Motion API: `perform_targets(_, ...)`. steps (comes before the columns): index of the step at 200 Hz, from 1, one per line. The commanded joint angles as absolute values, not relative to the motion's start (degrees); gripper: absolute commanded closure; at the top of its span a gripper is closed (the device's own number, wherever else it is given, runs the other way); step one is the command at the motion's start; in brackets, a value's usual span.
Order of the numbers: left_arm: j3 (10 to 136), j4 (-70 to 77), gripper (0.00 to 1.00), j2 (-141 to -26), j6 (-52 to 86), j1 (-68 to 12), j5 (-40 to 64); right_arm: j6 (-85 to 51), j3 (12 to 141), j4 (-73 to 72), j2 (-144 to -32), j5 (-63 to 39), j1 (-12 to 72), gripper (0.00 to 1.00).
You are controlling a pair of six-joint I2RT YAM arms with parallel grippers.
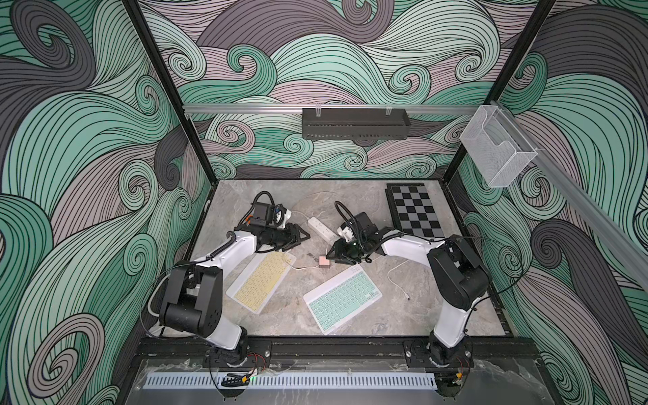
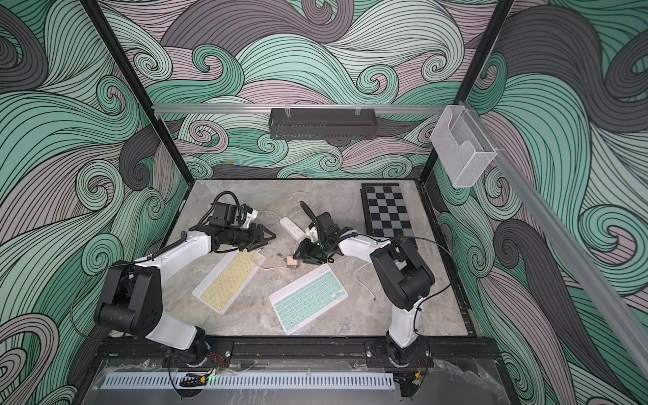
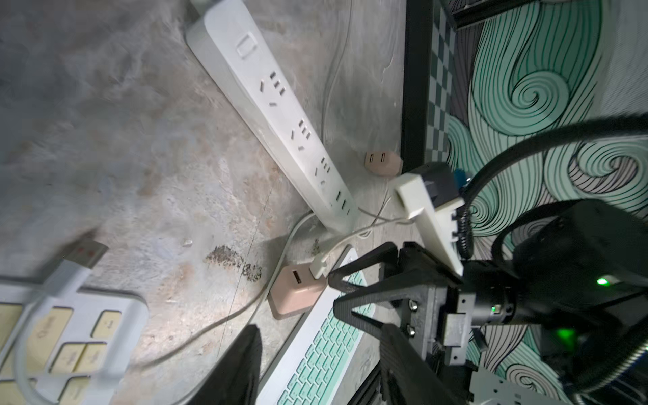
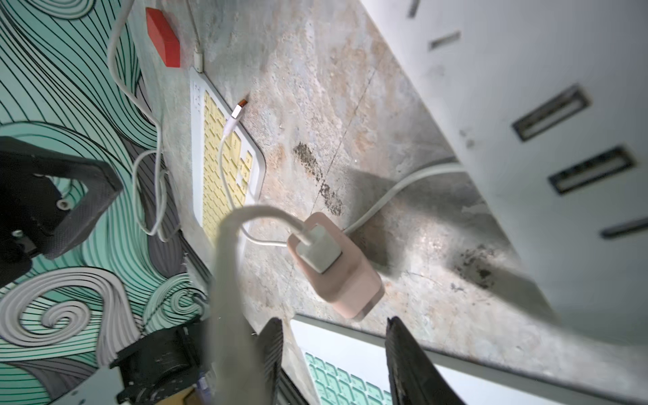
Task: Unplug the wireless keyboard
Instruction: Place the plug at the center of the board, then pick up the plug from the center of the board.
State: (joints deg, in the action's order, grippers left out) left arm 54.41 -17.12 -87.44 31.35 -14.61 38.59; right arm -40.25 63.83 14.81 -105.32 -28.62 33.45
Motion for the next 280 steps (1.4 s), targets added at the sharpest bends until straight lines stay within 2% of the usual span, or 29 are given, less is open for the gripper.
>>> perform_targets(1, 55.8, -21.1, 0.45, -86.2, 28.3, -18.0, 35.5, -33.4, 68.9, 18.2, -105.3, -25.4, 33.1, 0.53)
perform_targets(44, 54.2, -19.4, 0.47, -85.3, 29.9, -18.7, 34.6, -30.4, 76.1, 24.8, -110.7, -23.0, 33.0, 0.5)
perform_targets(84, 53.1, -19.1, 0.48, -85.0, 30.0, -18.9, 34.2, -30.0, 78.7, 28.6, -113.0, -20.0, 34.2, 0.53)
perform_targets(109, 52.6, -18.8, 0.48, -84.9, 29.8, -19.3, 33.5, -31.6, 79.1, 28.4, -114.1, -20.4, 34.8, 0.6)
perform_targets(136, 52.2, -18.5, 0.47, -85.2, 29.7, -20.1, 33.0, -33.4, 78.2, 26.7, -115.1, -19.8, 34.9, 0.72)
perform_targets(151, 51.9, -17.7, 0.47, -85.6, 29.9, -20.5, 33.1, -33.7, 78.7, 26.0, -116.1, -19.9, 35.0, 0.75)
perform_targets(165, 51.9, -17.5, 0.47, -85.8, 29.9, -20.8, 33.3, -33.9, 79.3, 25.9, -116.6, -19.2, 35.0, 0.74)
perform_targets(178, 51.8, -17.2, 0.47, -85.9, 30.0, -20.9, 33.4, -33.8, 80.0, 26.0, -116.5, -18.1, 34.9, 0.65)
perform_targets(194, 51.7, -17.1, 0.47, -85.9, 30.0, -20.9, 33.4, -34.1, 80.9, 26.0, -116.3, -17.7, 34.9, 0.62)
perform_targets(258, 51.5, -16.9, 0.48, -86.0, 30.1, -21.0, 33.7, -38.9, 80.2, 24.7, -117.6, -13.2, 36.7, 0.64)
perform_targets(280, 51.3, -16.6, 0.48, -86.2, 30.1, -21.0, 34.0, -39.4, 80.4, 24.4, -118.1, -12.3, 37.2, 0.7)
